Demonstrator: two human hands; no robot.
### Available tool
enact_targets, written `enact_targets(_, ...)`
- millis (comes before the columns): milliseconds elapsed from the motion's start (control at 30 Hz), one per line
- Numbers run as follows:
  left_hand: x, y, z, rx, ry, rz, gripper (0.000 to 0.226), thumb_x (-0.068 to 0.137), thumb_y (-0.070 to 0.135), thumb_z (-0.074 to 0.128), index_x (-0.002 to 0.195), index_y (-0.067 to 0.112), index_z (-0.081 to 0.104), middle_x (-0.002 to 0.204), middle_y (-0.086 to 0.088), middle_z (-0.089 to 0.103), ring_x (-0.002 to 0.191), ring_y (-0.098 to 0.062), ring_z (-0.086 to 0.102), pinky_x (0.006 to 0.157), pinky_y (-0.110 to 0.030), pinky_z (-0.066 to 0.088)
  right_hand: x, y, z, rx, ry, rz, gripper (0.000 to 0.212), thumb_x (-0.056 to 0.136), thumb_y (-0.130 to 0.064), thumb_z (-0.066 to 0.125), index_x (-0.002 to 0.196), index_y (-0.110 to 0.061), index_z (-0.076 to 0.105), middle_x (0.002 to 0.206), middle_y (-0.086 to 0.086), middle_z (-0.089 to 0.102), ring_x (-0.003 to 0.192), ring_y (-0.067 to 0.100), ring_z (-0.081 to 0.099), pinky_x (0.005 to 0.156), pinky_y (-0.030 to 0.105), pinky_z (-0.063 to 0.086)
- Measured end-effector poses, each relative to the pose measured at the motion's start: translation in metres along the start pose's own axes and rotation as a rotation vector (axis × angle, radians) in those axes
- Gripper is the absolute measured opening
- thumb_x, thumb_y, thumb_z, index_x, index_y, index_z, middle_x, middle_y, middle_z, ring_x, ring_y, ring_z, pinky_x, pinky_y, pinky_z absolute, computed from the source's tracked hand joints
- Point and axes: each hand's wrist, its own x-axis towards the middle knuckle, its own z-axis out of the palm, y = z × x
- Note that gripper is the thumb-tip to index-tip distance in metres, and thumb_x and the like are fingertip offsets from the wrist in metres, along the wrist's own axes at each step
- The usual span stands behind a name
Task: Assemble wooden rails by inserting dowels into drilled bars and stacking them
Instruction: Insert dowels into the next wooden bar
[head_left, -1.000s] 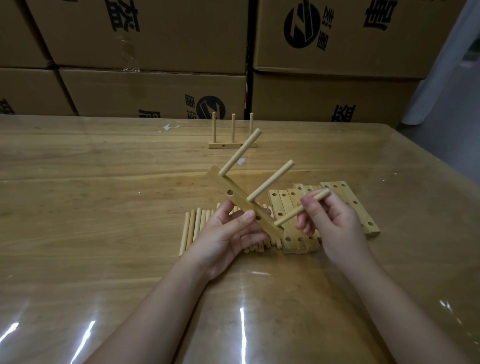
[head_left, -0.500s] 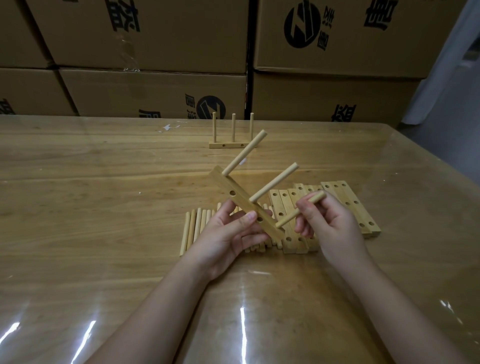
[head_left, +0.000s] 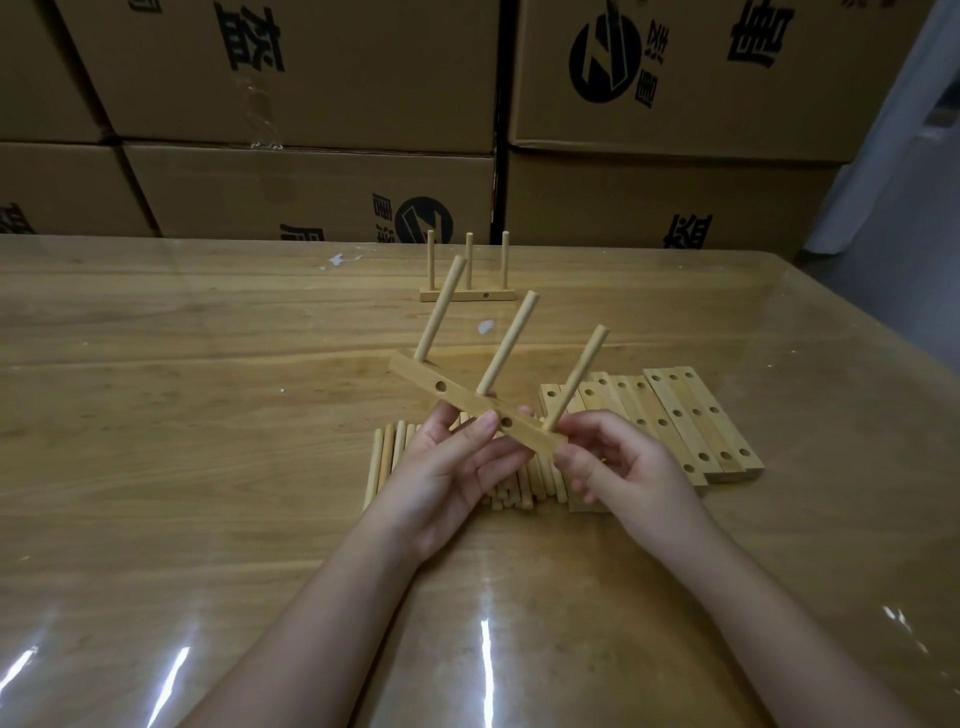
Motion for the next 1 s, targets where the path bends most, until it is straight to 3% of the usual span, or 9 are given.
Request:
enact_targets(200, 0.000, 0.000, 0.001, -0.002, 0.013, -0.005, 0.042, 0.072, 0.017, 0.072, 0.109, 0.012, 0.052, 0.110, -0.020, 0.069, 0.101, -0.030, 0.068, 0.075, -0.030, 0.057, 0.002, 0.000, 0.000, 0.051, 0.039, 0.022, 0.013, 0.084, -0.017, 0.063, 0.094, -0.025, 0.064, 0.082, -0.003, 0.067, 0.072, 0.010, 0.064, 0.057, 0.020, 0.052)
enact_targets(367, 0.002, 0.003, 0.003, -0.036, -0.003, -0.015, 0.049, 0.080, 0.026, 0.066, 0.120, 0.001, 0.052, 0.120, -0.021, 0.064, 0.112, -0.037, 0.062, 0.078, -0.032, 0.057, 0.005, 0.001, -0.007, 0.110, 0.119, 0.051, 0.011, 0.086, -0.016, 0.061, 0.093, -0.023, 0.065, 0.076, -0.008, 0.068, 0.064, 0.003, 0.063, 0.055, 0.014, 0.049)
enact_targets(567, 0.004, 0.007, -0.001, -0.119, 0.089, 0.108, 0.033, 0.087, 0.020, 0.057, 0.117, 0.006, 0.057, 0.116, -0.019, 0.067, 0.107, -0.033, 0.065, 0.074, -0.034, 0.058, 0.010, 0.006, -0.022, 0.169, 0.214, 0.108, 0.010, 0.087, -0.022, 0.059, 0.093, -0.028, 0.066, 0.071, -0.009, 0.069, 0.061, 0.001, 0.061, 0.055, 0.013, 0.048)
enact_targets(1000, 0.006, 0.011, -0.004, -0.026, 0.230, 0.187, 0.036, 0.084, 0.037, 0.055, 0.110, 0.013, 0.055, 0.107, -0.011, 0.071, 0.095, -0.025, 0.070, 0.053, -0.030, 0.059, 0.009, 0.007, -0.020, 0.104, 0.075, 0.091, 0.015, 0.087, -0.018, 0.060, 0.093, -0.031, 0.065, 0.079, -0.012, 0.070, 0.068, 0.000, 0.063, 0.060, 0.013, 0.049)
